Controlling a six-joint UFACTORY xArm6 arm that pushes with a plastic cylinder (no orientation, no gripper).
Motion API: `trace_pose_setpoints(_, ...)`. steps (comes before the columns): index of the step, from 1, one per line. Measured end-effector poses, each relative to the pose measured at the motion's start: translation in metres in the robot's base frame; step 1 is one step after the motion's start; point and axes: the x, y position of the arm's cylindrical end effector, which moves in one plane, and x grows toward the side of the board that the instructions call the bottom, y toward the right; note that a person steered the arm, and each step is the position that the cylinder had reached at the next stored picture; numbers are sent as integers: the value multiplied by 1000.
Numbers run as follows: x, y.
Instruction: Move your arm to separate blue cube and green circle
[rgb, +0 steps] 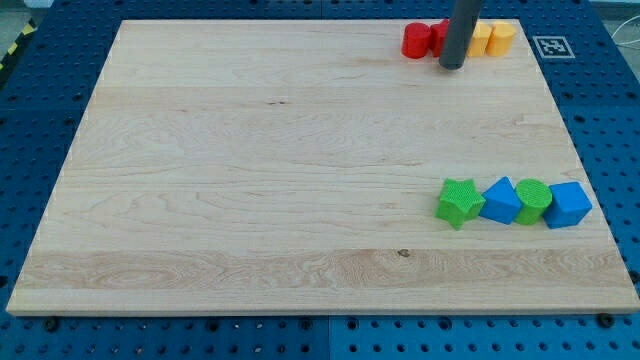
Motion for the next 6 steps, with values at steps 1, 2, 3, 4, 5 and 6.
trace_pose_setpoints(1, 10, 1)
trace_pose_setpoints(2, 25, 4)
trace_pose_setpoints(3, 53, 12)
trace_pose_setpoints(4, 79, 16)
trace_pose_setpoints(5, 99, 16)
trace_pose_setpoints(6, 120, 16)
